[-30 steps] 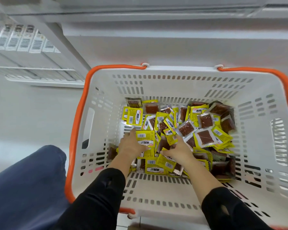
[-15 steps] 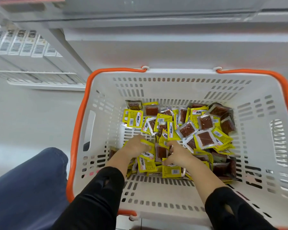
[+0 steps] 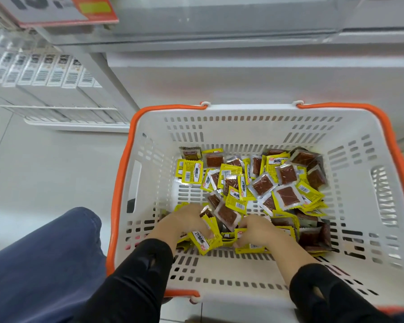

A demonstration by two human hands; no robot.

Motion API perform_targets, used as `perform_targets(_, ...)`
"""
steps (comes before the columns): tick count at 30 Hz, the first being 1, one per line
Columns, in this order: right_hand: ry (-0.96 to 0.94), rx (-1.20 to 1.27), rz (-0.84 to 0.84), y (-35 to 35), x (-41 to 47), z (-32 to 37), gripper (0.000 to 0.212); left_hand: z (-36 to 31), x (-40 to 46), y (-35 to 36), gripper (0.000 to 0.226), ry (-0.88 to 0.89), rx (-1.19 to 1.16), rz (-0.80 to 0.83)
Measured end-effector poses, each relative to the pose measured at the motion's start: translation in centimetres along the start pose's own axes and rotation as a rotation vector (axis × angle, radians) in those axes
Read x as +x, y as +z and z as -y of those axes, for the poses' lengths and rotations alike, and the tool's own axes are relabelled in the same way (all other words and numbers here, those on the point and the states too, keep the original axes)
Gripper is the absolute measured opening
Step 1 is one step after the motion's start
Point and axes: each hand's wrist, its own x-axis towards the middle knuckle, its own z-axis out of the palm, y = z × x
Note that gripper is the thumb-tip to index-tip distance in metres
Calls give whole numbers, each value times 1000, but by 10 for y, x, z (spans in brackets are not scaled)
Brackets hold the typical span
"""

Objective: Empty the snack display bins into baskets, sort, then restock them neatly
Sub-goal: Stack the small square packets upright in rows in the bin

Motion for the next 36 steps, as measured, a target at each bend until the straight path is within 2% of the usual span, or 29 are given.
perform_targets(1,-3,25,-28,0,0,-2,61,1,0,0,93,-5,-39,-6)
perform_targets(3,-25,118,-99,-2,-1,-5,29,4,-3,-1,91,-3,-124,-35)
perform_targets(4,-28,183,-130,-5,-2,-6,19,6,-5,-1,91,-4,-165,-59)
perform_targets(5,-38,235,-160,-8,-4,-6,19,6,-8,-1,91,-2,-208,-98)
perform_targets(7,-2,343,-232,-17,-11,-4,55,7,-12,-4,86,-14,-316,-186)
perform_targets(8,13,413,-262,-21,-14,-3,65,7,-14,-6,78,-9,-373,-236)
perform_targets(10,-3,554,-321,-30,-20,-2,69,4,-23,-10,54,2,-456,-340)
perform_targets(16,-21,1066,-428,-48,-49,12,81,-12,-60,-10,24,125,-771,-574)
perform_targets(21,-111,1212,-541,-51,-82,28,82,-39,-96,-8,21,236,-1168,-655)
perform_targets(25,-199,1273,-585,-54,-110,43,86,-54,-121,-2,26,330,-1326,-701)
perform_targets(29,-263,1319,-622,-53,-136,56,98,-57,-138,7,34,375,-1455,-693)
perform_targets(32,-294,1352,-634,-49,-147,57,120,-59,-144,12,45,371,-1494,-715)
perform_targets(33,-287,1373,-623,-49,-153,58,113,-60,-146,14,44,371,-1492,-731)
perform_targets(36,-255,1467,-565,-48,-160,56,72,-64,-154,20,36,391,-1410,-804)
